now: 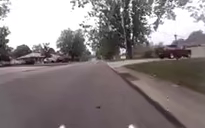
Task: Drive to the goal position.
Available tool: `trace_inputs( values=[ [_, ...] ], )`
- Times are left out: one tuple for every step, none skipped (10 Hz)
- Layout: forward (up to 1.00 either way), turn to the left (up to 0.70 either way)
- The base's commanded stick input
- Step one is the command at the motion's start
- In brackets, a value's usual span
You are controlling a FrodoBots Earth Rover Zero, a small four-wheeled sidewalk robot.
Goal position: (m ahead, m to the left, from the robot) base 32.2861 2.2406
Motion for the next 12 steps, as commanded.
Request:
trace_inputs(
  values=[
    [1.00, 0.00],
    [1.00, 0.00],
    [1.00, 0.00],
    [1.00, 0.00],
    [1.00, 0.00],
    [1.00, 0.00],
    [1.00, 0.00],
    [1.00, 0.00],
    [1.00, 0.00],
    [1.00, 0.00],
    [1.00, 0.00],
    [1.00, 0.00]
  ],
)
